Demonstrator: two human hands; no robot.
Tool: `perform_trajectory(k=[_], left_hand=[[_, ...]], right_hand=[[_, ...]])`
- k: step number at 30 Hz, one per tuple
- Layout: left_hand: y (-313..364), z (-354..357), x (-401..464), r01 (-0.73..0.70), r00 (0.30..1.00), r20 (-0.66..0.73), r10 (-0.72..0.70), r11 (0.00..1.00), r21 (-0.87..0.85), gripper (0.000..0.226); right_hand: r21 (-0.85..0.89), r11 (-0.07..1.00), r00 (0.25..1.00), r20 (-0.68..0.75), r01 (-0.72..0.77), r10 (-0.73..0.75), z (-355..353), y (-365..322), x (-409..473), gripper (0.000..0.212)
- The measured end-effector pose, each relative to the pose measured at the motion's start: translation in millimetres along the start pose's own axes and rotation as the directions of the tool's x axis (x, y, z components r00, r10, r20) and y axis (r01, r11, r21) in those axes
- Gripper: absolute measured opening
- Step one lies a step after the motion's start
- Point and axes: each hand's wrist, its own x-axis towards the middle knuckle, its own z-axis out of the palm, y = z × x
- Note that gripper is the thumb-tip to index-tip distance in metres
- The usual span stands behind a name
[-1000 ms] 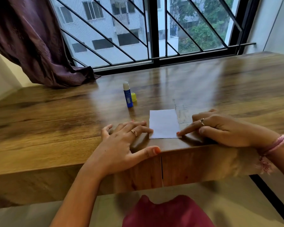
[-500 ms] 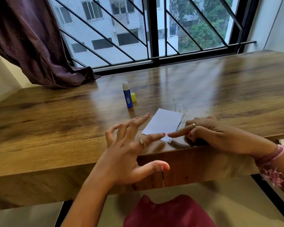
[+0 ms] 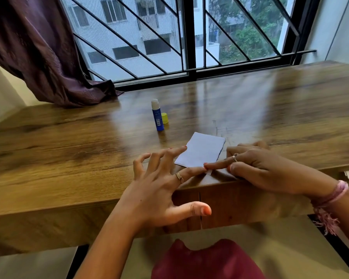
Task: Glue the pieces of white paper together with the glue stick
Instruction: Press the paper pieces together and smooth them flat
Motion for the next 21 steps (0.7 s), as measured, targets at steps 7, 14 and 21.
perform_trajectory(k=[7,14,21], left_hand=[[-2.9,0.9,0.5,0.0,1.0,0.022,0.001,0.999,-0.05,0.075],[-3.4,1.5,0.8,0.004,1.0,0.014,-0.003,0.998,-0.068,0.073],[-3.4,2.9,-0.1,0.02,0.999,-0.023,-0.023,0.993,-0.12,0.071]], right_hand=[[-0.003,1.0,1.0,-0.024,0.007,-0.007,-3.9,20.3,8.7,0.042],[-0.165,0.98,0.985,-0.153,-0.108,0.083,-13.7,50.5,27.5,0.041],[-0.157,0.978,0.975,-0.194,-0.138,0.106,-15.4,56.3,28.4,0.04]])
